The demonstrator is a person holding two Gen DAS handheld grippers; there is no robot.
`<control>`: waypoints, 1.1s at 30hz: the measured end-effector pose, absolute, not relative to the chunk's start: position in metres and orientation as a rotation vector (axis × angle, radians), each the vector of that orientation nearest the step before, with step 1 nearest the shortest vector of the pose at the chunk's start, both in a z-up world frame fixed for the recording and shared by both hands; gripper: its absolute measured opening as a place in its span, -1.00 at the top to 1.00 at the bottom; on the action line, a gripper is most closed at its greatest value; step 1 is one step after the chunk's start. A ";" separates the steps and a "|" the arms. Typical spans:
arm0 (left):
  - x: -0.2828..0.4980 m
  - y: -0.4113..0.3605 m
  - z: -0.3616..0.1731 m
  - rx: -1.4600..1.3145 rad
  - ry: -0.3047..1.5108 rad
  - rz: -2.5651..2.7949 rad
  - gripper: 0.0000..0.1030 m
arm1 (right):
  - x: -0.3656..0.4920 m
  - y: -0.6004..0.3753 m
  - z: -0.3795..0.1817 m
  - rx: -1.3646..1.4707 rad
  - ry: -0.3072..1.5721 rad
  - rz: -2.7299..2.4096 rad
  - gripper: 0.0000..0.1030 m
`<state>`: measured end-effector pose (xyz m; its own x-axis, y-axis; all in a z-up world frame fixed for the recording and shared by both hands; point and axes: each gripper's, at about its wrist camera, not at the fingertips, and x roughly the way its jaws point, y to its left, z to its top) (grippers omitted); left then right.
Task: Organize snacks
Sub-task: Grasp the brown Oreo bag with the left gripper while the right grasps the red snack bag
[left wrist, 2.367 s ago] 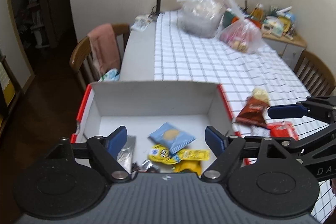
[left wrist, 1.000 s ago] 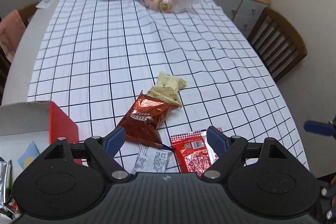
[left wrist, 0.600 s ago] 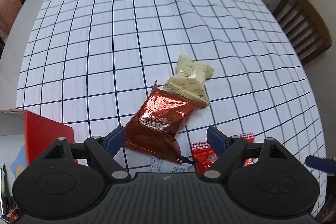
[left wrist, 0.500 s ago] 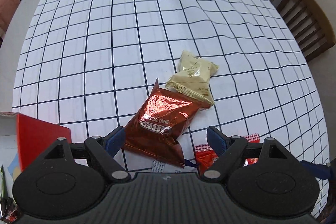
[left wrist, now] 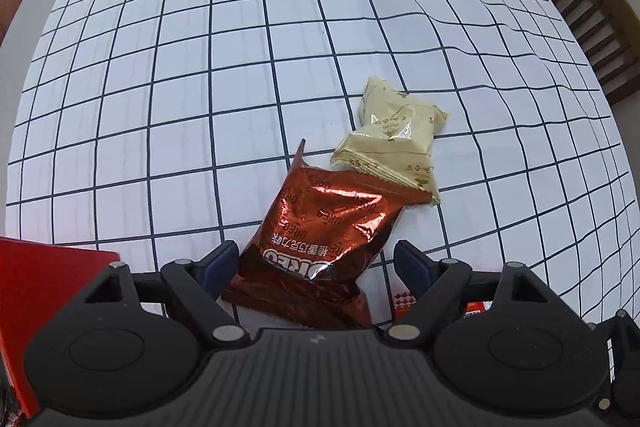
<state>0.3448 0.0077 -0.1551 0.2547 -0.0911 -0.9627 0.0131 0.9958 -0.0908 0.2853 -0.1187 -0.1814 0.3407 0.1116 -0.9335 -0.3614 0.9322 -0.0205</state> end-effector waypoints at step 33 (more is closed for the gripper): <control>0.288 0.010 -0.112 -0.138 1.214 -0.038 0.19 | 0.253 -0.182 -0.109 -0.022 1.034 0.349 -0.40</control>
